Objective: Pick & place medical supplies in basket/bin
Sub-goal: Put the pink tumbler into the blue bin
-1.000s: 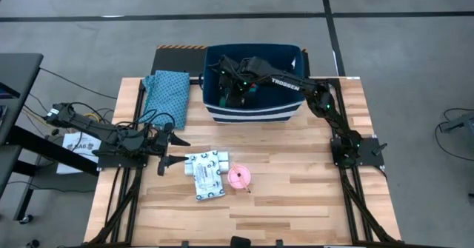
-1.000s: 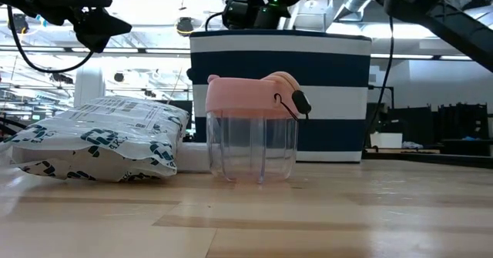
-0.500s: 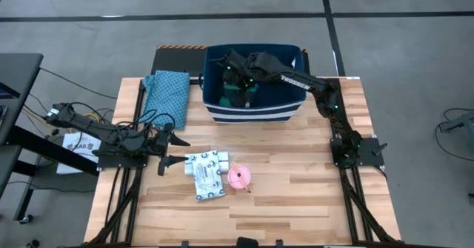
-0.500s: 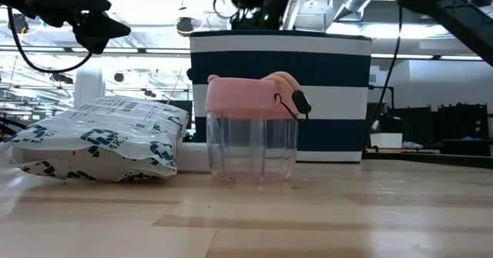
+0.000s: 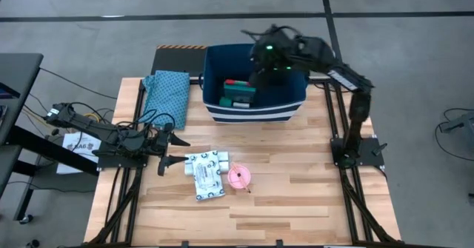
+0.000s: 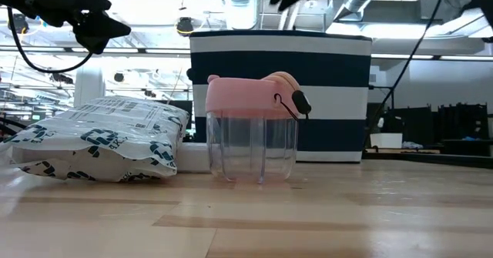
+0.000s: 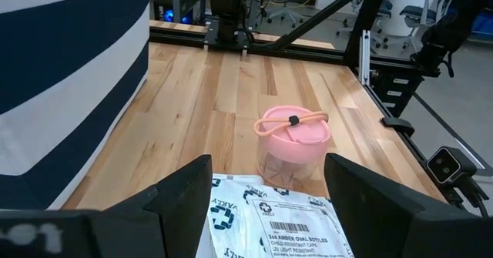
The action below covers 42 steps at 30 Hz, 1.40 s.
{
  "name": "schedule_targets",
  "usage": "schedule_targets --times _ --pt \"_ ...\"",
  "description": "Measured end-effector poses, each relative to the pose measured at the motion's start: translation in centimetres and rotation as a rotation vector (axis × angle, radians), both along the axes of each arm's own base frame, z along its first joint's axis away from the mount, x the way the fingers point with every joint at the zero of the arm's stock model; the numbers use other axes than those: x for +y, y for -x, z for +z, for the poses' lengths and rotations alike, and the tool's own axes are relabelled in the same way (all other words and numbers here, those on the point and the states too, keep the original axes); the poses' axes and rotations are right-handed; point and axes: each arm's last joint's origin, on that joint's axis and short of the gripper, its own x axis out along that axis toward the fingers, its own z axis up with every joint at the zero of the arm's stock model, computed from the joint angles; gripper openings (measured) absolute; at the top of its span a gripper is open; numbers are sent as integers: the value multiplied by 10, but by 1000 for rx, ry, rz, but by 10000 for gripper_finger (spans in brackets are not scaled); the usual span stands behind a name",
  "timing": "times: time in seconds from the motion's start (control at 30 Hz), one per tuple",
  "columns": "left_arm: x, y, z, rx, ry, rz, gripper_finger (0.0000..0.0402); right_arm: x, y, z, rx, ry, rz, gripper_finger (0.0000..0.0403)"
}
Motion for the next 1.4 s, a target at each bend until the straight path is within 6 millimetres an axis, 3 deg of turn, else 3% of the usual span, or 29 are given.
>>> schedule_targets --times 0.13,0.3,0.47,0.6,0.8,0.97,1.4 --pt "0 0 0 0 1 0 241 23 22 21 -62 -32 85 248" --pt "0 0 0 0 0 0 241 50 34 33 -106 -118 182 248" --pt "0 0 0 0 0 0 241 81 29 30 -94 -176 251 248" --pt "0 0 0 1 0 0 241 105 12 20 -70 -211 303 248" --pt "0 0 0 0 1 0 241 137 -28 -10 -23 -267 340 248" --pt "0 0 0 2 2 0 241 160 -56 -46 101 -305 349 248" --pt "-1 0 0 6 13 -31 241 230 -100 -147 421 -319 403 248"
